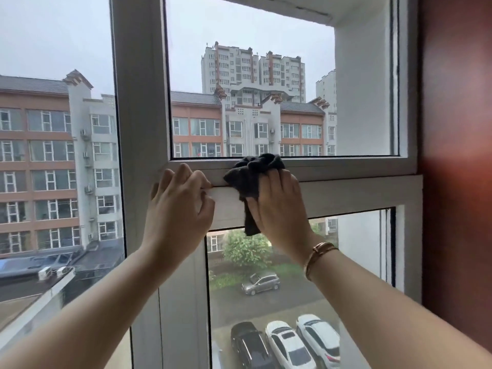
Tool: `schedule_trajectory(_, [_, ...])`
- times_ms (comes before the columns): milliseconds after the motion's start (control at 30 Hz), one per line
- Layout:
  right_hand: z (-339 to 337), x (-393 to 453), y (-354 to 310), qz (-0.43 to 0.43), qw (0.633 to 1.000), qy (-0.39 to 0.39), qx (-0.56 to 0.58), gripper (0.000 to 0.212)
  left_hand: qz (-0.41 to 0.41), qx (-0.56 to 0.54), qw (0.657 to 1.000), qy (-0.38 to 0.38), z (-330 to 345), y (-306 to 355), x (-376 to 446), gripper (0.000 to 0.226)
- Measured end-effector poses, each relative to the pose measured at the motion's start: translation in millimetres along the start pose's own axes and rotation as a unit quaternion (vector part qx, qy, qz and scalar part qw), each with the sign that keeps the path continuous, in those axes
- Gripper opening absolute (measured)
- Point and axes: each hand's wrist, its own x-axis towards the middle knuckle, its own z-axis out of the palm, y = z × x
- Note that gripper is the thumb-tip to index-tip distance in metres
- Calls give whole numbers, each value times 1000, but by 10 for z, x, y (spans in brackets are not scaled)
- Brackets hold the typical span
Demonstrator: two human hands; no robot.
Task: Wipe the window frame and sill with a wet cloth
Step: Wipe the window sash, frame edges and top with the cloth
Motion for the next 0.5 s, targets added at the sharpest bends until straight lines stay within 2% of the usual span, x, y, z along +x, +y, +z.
schedule_trajectory(167, [63, -270, 1066, 45, 986, -128, -101, 57, -32, 18, 999, 6, 28, 93, 26, 16])
schedule_trajectory(200, [64, -305, 1206, 58, 985, -123, -109, 55, -38, 30, 999, 10, 38, 121, 36, 16])
schedule_trajectory(300, [101, -326, 1328, 106, 989, -40, -98, 35, -18, 72, 997, 0, 165, 292, 109, 12])
schedule_trajectory(367, [137, -311, 1261, 122, 989, -24, -81, 33, 21, 90, 996, -17, 316, 483, 183, 15])
schedule_trajectory(433, [170, -329, 1276, 121, 991, -15, -62, 32, 48, 92, 994, -30, 547, 800, 280, 25])
schedule_trajectory(500, [195, -358, 1405, 85, 996, 0, -40, 30, 54, 75, 995, -49, 793, 1159, 374, 27])
